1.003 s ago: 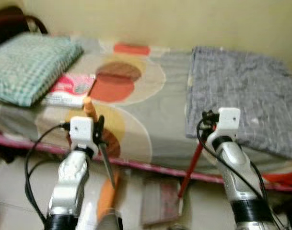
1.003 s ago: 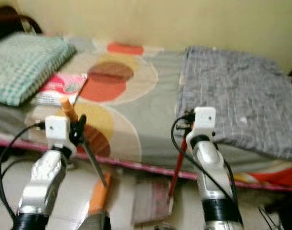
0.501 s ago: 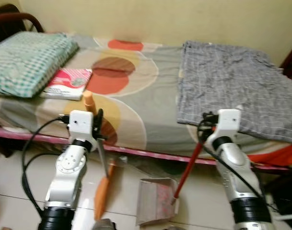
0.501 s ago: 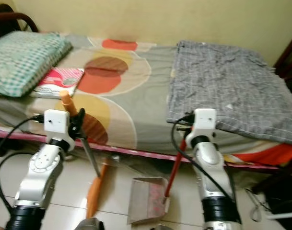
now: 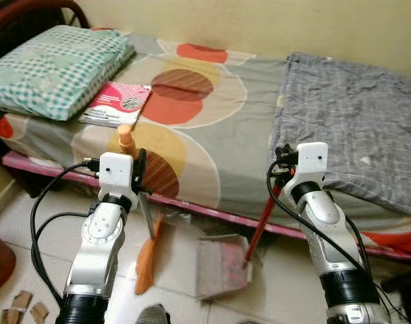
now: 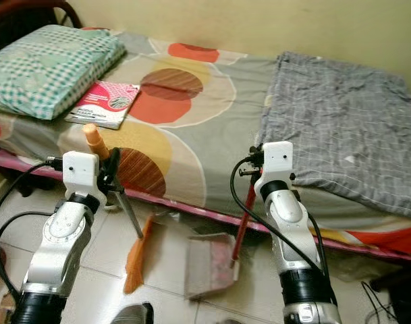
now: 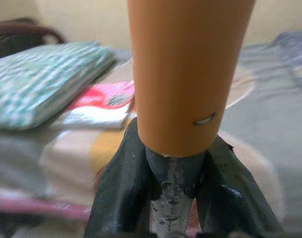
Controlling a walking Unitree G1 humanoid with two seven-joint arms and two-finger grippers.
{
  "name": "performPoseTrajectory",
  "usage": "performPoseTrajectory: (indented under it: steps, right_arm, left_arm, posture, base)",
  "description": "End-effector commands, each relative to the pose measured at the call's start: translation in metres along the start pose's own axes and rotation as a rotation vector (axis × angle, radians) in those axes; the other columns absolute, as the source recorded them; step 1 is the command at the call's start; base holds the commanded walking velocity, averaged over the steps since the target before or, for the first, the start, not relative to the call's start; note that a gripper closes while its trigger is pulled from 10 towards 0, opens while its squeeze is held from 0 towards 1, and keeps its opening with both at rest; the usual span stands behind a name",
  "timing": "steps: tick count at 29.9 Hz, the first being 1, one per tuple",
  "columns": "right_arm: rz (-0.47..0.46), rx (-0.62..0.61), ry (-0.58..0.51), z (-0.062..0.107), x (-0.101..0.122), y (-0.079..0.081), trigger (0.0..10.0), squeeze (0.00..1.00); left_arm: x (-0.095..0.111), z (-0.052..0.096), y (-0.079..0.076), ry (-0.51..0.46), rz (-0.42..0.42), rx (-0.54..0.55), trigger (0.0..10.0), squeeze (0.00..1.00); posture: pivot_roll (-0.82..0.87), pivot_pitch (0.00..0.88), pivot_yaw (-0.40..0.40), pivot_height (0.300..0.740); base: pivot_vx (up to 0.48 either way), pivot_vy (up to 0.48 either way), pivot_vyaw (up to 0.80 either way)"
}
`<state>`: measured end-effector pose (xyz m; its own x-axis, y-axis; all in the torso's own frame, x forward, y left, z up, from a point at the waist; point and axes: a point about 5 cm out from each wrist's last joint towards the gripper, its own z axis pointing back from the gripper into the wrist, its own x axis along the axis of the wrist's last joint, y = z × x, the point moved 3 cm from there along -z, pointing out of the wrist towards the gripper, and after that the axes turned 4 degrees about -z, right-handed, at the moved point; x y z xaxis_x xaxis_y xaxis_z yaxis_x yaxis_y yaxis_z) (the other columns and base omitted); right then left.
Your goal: Sweep floor
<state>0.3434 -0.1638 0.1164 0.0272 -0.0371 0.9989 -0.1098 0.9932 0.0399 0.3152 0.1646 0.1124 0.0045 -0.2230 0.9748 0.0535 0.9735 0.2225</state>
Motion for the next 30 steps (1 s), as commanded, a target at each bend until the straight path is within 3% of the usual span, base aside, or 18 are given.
performPoseTrajectory:
  steps: [1, 7, 12, 30]
  right_arm:
    - [0.012, 0.003, -0.037, -0.001, 0.01, 0.0, 10.0, 0.0]
    - [0.016, 0.019, -0.042, -0.002, 0.011, 0.002, 10.0, 0.0]
    - [0.05, 0.073, -0.067, -0.002, 0.014, 0.013, 10.0, 0.0]
    - [0.063, 0.071, -0.058, -0.002, 0.01, 0.013, 10.0, 0.0]
  left_arm:
    - [-0.022, 0.006, 0.018, 0.103, -0.044, 0.07, 10.0, 0.0]
    - [-0.024, 0.006, 0.022, 0.12, -0.057, 0.099, 10.0, 0.0]
    - [-0.022, 0.004, 0.021, 0.108, -0.054, 0.101, 10.0, 0.0]
    - [-0.025, 0.004, 0.014, 0.106, -0.056, 0.063, 10.0, 0.0]
  posture:
    - [-0.03, 0.033, -0.05, 0.74]
    - [-0.03, 0.031, -0.052, 0.74]
    - [-0.03, 0.017, -0.056, 0.74]
    - [-0.03, 0.011, -0.061, 0.74]
  base:
    - [0.0, 0.0, 0.8]
    - [0.0, 0.0, 0.8]
    - [0.0, 0.0, 0.8]
    - [0.0, 0.0, 0.8]
